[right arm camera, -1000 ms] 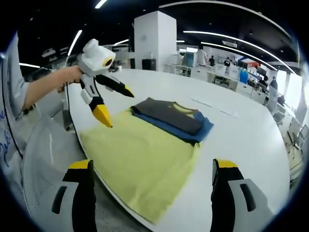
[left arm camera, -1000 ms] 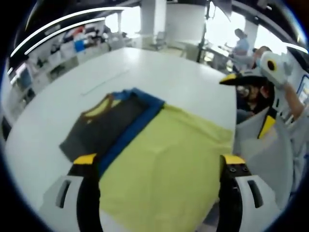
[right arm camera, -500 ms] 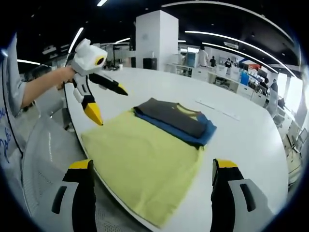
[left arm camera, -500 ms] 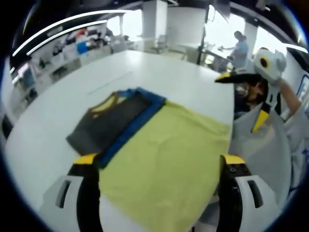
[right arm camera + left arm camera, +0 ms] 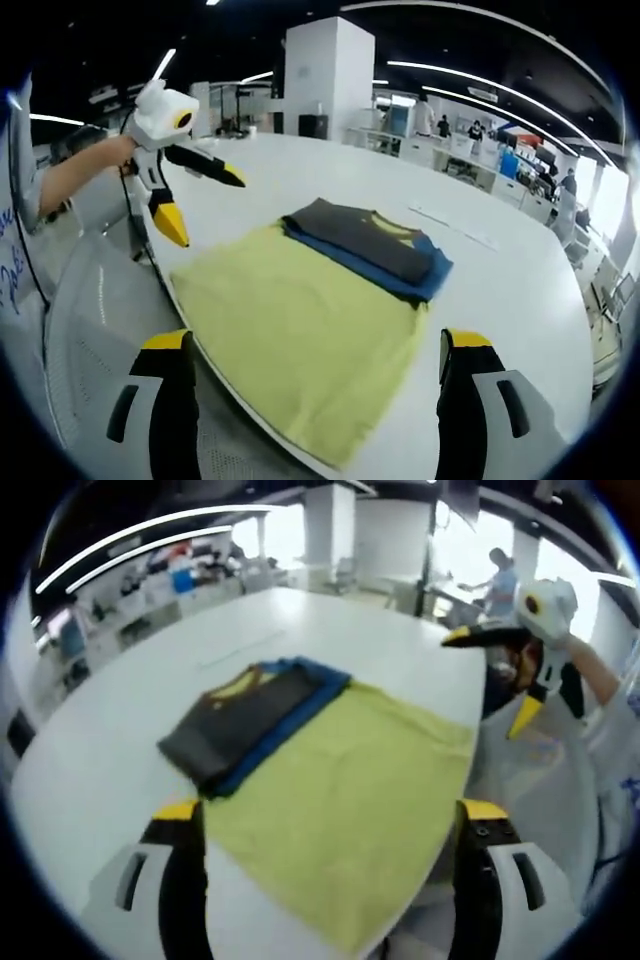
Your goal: Fold the garment on the visible template until the final outline fits inside the template.
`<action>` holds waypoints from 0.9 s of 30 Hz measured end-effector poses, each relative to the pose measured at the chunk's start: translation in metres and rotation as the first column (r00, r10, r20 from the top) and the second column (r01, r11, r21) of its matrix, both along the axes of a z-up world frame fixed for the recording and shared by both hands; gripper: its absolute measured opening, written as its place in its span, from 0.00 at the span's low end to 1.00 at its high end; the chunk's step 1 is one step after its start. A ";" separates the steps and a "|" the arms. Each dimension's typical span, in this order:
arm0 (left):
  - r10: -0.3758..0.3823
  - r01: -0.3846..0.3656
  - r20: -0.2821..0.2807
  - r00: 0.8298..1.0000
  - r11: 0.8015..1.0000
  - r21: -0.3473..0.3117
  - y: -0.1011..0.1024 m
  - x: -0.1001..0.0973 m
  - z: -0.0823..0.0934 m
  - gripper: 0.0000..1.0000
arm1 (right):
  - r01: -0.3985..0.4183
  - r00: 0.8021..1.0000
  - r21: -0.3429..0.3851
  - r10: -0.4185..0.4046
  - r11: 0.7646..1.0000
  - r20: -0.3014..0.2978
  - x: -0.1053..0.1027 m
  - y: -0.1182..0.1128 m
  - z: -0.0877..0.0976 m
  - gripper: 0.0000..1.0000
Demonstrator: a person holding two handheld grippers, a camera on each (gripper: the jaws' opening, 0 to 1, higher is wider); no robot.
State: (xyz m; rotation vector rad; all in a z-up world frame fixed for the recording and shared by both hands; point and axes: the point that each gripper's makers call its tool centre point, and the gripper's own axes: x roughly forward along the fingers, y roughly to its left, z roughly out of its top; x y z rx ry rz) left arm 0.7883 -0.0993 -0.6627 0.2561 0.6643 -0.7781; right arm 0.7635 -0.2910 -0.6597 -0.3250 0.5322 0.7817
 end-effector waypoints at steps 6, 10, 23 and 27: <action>0.023 -0.023 -0.012 1.000 1.000 -0.011 0.007 -0.009 -0.005 0.99 | 0.009 1.000 -0.009 -0.009 1.000 0.001 -0.004 -0.001 -0.001 1.00; 0.052 -0.052 0.016 0.999 0.998 -0.029 0.013 -0.012 0.000 0.99 | 0.022 1.000 -0.023 -0.022 0.999 -0.010 -0.010 -0.006 -0.006 1.00; 0.170 -0.173 -0.054 0.984 0.983 -0.055 0.048 -0.046 -0.026 0.91 | 0.110 0.990 -0.039 -0.113 0.993 -0.080 -0.021 -0.032 -0.025 1.00; 0.196 -0.200 -0.069 0.978 0.978 -0.061 0.053 -0.052 -0.032 0.86 | 0.128 0.988 -0.036 -0.131 0.991 -0.082 -0.019 -0.035 -0.030 0.98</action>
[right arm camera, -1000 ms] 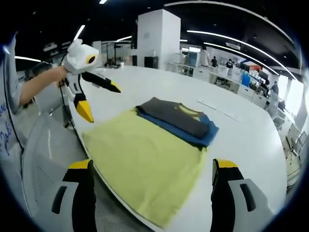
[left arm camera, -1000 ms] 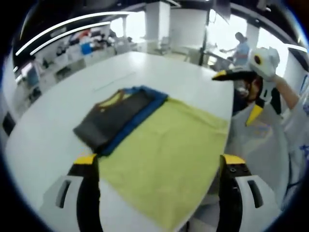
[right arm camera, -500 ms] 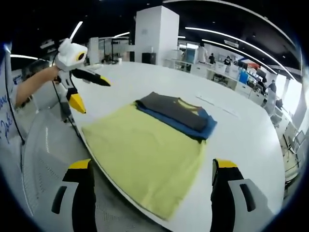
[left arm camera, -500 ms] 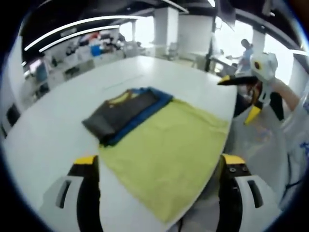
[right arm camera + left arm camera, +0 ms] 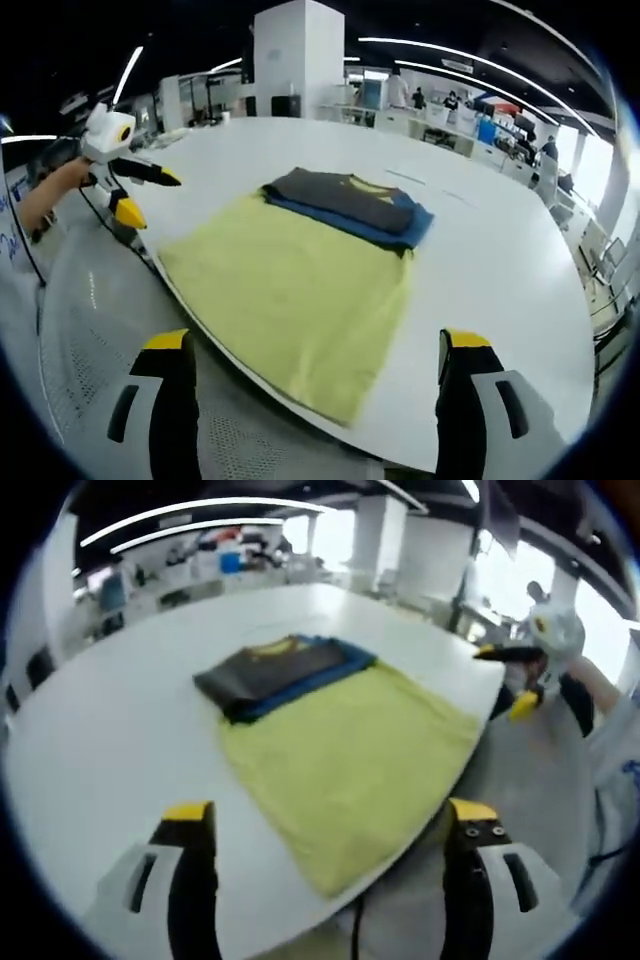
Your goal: Fold the garment on the visible template until the final outline fits inside the template.
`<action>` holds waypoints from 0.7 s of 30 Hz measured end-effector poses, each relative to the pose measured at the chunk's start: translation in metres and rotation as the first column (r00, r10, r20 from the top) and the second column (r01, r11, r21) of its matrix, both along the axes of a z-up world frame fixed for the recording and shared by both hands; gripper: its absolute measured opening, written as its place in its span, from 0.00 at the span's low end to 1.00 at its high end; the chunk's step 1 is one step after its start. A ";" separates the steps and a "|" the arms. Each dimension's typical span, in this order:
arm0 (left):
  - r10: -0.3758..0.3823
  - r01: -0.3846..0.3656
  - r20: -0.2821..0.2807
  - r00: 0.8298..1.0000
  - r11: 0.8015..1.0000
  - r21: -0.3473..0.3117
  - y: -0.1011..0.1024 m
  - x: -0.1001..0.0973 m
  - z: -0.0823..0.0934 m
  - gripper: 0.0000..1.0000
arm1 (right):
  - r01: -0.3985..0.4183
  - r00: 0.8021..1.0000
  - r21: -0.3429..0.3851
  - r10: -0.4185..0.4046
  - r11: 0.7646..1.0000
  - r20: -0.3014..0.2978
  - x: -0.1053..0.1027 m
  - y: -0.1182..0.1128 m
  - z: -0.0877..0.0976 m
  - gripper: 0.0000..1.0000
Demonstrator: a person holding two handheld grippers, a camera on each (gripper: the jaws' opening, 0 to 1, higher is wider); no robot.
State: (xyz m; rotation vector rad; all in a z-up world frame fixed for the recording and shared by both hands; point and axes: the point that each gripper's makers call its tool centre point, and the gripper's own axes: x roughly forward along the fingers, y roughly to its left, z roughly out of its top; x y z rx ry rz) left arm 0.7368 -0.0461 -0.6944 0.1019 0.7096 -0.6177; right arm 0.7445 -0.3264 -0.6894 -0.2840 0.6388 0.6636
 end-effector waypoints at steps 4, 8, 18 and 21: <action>0.048 -0.055 -0.070 0.996 0.994 -0.090 -0.001 -0.010 -0.007 0.76 | 0.024 0.999 0.037 -0.023 0.999 -0.026 0.000 -0.003 -0.006 0.87; 0.072 -0.081 -0.097 0.993 0.992 -0.094 0.004 -0.016 -0.015 0.70 | 0.038 0.998 0.022 -0.037 0.999 -0.058 -0.005 -0.009 -0.014 0.75; 0.098 -0.115 -0.165 0.981 0.989 -0.095 0.008 -0.029 -0.033 0.59 | 0.061 0.992 0.009 -0.059 0.998 -0.108 -0.012 -0.019 -0.026 0.63; 0.103 -0.121 -0.177 0.979 0.988 -0.091 0.010 -0.030 -0.036 0.55 | 0.063 0.992 0.004 -0.062 0.998 -0.107 -0.012 -0.023 -0.028 0.57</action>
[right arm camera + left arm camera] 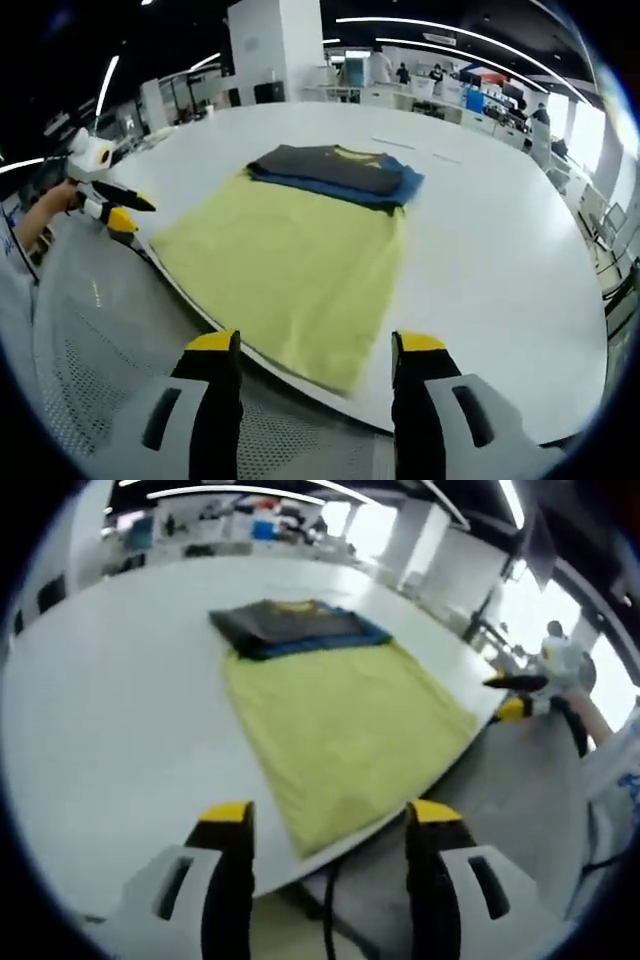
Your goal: Fold the garment on the visible template until the final outline fits inside the template.
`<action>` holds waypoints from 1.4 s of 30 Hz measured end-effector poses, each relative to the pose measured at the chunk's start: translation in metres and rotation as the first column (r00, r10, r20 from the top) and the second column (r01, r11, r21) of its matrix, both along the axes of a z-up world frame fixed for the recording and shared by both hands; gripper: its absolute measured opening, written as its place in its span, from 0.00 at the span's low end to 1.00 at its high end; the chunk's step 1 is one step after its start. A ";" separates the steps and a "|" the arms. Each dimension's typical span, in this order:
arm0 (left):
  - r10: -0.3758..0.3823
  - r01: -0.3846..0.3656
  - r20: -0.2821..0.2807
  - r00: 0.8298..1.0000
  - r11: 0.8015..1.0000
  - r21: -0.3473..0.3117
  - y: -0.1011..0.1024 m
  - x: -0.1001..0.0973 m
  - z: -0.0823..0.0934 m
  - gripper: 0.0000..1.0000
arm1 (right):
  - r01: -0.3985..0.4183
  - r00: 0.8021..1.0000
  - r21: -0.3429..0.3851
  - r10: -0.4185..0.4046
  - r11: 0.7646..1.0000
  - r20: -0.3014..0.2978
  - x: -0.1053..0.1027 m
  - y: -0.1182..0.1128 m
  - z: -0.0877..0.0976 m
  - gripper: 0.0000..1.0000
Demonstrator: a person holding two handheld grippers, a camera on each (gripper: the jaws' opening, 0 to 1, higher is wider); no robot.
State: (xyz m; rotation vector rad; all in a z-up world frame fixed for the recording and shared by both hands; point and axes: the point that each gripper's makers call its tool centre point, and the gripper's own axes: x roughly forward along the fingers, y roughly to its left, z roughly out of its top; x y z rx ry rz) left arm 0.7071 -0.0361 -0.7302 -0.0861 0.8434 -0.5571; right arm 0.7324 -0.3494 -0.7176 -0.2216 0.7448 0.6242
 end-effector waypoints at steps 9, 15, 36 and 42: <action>0.015 -0.015 0.014 1.000 1.000 0.023 0.011 0.016 0.008 0.46 | -0.006 1.000 0.010 0.006 1.000 -0.008 0.006 0.000 0.004 0.37; 0.011 -0.013 0.048 0.999 0.999 0.032 0.017 0.034 0.019 0.41 | 0.000 1.000 0.014 0.000 1.000 0.002 0.014 0.004 0.005 0.32; 0.060 -0.072 0.204 0.977 0.996 0.052 0.039 0.163 0.027 0.27 | -0.069 0.996 0.005 0.069 0.998 0.064 0.038 0.047 0.027 0.28; 0.043 -0.059 0.198 0.979 0.996 0.072 0.032 0.185 0.010 0.24 | -0.055 0.997 -0.007 0.056 0.998 0.055 0.038 0.040 0.026 0.28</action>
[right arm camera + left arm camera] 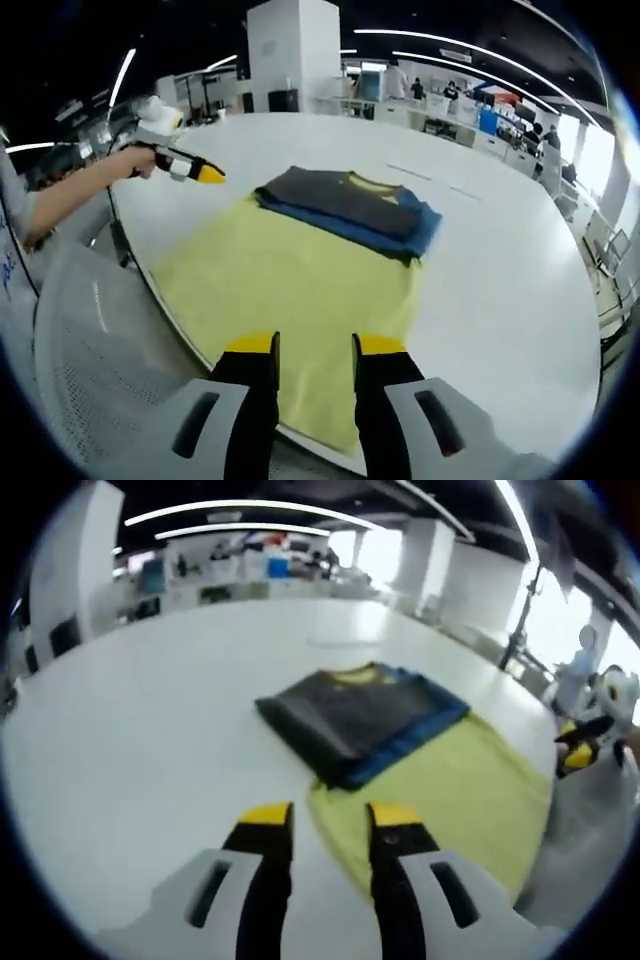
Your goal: Fold the garment on the visible template until the final outline fits inside the template.
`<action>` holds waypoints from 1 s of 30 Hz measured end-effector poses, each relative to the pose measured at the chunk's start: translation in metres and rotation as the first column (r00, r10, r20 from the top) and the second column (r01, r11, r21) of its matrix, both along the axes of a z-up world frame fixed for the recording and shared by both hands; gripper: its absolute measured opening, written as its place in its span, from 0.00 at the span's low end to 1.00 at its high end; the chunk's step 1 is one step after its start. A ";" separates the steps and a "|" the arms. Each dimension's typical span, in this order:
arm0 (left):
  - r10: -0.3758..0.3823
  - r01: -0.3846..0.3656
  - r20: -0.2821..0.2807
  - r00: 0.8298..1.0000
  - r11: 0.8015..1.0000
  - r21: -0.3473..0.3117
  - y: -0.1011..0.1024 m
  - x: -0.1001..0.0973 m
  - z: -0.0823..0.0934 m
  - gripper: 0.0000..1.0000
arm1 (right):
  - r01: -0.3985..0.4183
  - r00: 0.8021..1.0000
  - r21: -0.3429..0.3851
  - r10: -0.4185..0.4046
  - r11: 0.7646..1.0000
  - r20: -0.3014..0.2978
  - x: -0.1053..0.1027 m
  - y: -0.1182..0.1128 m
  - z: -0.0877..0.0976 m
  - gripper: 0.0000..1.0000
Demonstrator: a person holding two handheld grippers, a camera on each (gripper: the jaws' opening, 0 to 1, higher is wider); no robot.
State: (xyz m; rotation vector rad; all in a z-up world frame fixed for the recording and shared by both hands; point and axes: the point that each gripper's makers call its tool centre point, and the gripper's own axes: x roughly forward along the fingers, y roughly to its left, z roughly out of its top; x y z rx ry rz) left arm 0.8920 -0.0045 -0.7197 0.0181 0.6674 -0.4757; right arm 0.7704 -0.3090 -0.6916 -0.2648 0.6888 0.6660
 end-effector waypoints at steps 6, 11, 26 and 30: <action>-0.005 0.005 0.007 1.000 1.000 0.022 -0.004 0.021 -0.015 0.19 | 0.021 1.000 -0.005 -0.021 1.000 -0.003 0.000 -0.007 0.000 0.28; -0.003 0.003 -0.003 1.000 0.999 0.033 -0.007 0.030 -0.025 0.18 | 0.033 0.999 -0.002 -0.033 0.999 0.001 0.000 -0.011 0.002 0.28; -0.015 0.016 -0.016 1.000 0.998 0.064 -0.015 0.040 -0.039 0.00 | 0.052 0.999 0.003 -0.052 0.999 -0.009 -0.004 -0.015 -0.001 0.28; 0.017 -0.016 -0.027 0.999 0.999 0.050 -0.012 0.040 -0.039 0.00 | 0.054 0.999 0.001 -0.054 0.999 -0.010 -0.004 -0.016 -0.001 0.28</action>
